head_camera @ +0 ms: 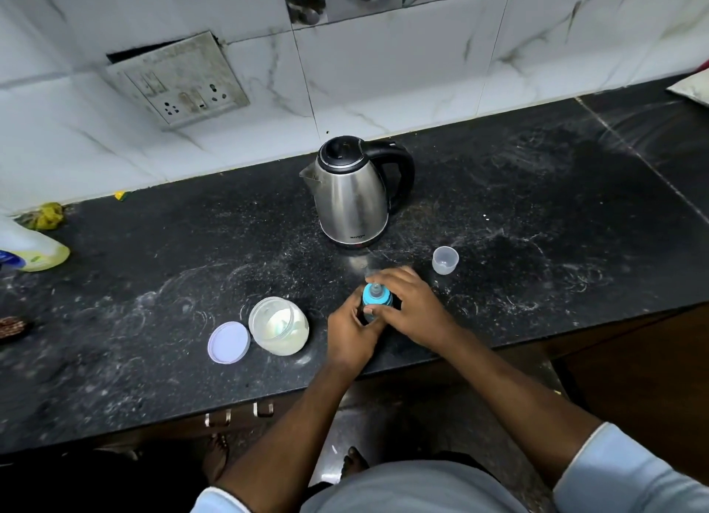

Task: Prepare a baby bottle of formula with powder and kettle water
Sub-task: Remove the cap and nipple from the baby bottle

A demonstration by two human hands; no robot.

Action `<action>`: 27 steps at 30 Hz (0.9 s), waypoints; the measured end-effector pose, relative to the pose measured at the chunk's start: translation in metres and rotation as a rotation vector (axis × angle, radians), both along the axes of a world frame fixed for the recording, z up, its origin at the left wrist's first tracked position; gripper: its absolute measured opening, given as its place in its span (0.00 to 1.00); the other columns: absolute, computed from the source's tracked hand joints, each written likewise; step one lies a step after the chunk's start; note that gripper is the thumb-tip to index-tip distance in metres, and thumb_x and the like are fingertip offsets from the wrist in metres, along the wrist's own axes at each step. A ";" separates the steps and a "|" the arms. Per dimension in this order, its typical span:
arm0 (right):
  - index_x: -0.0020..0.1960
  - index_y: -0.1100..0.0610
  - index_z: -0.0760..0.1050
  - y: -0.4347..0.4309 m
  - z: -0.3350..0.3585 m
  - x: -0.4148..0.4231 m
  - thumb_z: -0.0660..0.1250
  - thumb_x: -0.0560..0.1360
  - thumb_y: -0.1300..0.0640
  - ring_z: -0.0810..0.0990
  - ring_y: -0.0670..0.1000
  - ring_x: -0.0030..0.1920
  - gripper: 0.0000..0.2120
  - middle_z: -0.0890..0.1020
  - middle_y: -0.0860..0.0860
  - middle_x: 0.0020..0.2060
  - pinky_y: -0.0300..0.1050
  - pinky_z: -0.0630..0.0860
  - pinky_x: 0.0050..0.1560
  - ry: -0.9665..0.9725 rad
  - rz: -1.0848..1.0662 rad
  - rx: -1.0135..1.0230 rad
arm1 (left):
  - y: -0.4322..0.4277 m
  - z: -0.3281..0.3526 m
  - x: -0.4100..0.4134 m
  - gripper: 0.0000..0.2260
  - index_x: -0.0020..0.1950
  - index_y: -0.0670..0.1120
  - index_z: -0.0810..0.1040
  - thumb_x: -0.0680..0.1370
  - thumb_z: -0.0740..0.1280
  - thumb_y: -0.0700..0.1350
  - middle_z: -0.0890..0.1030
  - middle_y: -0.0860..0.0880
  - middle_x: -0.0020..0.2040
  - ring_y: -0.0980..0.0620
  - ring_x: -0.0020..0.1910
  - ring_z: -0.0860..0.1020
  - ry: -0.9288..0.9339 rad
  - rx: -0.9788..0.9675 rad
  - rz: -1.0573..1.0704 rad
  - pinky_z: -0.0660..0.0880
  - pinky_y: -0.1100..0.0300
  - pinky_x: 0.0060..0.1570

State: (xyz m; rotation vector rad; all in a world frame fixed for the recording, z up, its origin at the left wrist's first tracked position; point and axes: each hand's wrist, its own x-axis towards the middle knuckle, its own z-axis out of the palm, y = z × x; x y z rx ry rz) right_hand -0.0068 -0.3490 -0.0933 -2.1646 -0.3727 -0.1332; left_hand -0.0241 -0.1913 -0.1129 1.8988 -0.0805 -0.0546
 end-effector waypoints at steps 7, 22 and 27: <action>0.63 0.56 0.82 0.030 -0.011 -0.018 0.73 0.67 0.38 0.76 0.50 0.56 0.31 0.83 0.49 0.56 0.36 0.69 0.61 0.049 -0.338 0.091 | 0.003 -0.002 0.001 0.23 0.65 0.50 0.83 0.71 0.74 0.39 0.87 0.57 0.56 0.59 0.56 0.85 -0.009 0.022 -0.009 0.82 0.55 0.58; 0.59 0.58 0.83 -0.013 0.001 0.025 0.82 0.69 0.50 0.77 0.45 0.53 0.23 0.84 0.50 0.51 0.36 0.71 0.58 -0.016 0.157 -0.079 | 0.010 -0.003 0.009 0.22 0.65 0.50 0.83 0.74 0.79 0.36 0.88 0.54 0.55 0.58 0.55 0.85 0.045 -0.018 -0.068 0.80 0.62 0.56; 0.63 0.56 0.82 -0.020 0.016 0.032 0.80 0.71 0.51 0.77 0.44 0.57 0.22 0.85 0.48 0.56 0.31 0.68 0.61 0.060 0.264 -0.137 | 0.009 0.002 0.007 0.24 0.68 0.46 0.82 0.73 0.81 0.38 0.88 0.53 0.57 0.58 0.56 0.85 0.063 0.018 -0.057 0.79 0.63 0.58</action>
